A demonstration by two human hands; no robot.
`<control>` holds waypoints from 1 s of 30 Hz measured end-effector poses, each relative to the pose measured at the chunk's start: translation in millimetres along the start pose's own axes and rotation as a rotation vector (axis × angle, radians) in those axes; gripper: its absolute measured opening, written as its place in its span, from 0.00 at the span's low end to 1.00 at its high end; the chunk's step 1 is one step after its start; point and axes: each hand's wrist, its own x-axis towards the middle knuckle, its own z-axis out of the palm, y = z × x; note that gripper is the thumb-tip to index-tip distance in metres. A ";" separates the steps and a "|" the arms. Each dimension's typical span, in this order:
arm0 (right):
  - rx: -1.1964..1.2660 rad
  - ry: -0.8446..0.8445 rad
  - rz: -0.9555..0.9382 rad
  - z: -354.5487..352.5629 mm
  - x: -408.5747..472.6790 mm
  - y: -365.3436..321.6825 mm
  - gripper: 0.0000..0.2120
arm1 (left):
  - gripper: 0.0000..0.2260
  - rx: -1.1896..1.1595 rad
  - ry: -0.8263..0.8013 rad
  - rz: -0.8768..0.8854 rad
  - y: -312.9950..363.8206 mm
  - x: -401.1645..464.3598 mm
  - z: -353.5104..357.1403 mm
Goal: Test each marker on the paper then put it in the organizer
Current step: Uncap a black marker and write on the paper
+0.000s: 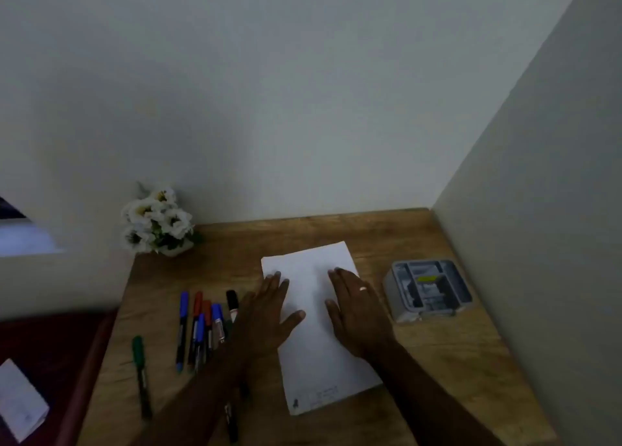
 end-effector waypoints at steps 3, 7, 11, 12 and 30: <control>-0.024 -0.020 -0.027 27.9 -1.3 9.9 0.27 | 0.38 0.141 0.024 0.016 -12.6 2.0 23.3; -0.014 0.036 -0.018 50.9 0.1 19.6 0.25 | 0.41 0.256 0.127 0.054 -20.5 3.3 39.5; 0.001 0.098 -0.046 59.3 -2.8 25.3 0.25 | 0.41 0.269 0.159 0.065 -22.4 3.4 43.2; 0.002 0.107 -0.047 60.8 -3.2 25.9 0.25 | 0.41 0.275 0.168 0.068 -22.0 3.1 44.5; -0.039 0.108 -0.094 45.1 -16.1 25.0 0.20 | 0.36 0.354 0.271 0.142 -19.3 -8.6 39.2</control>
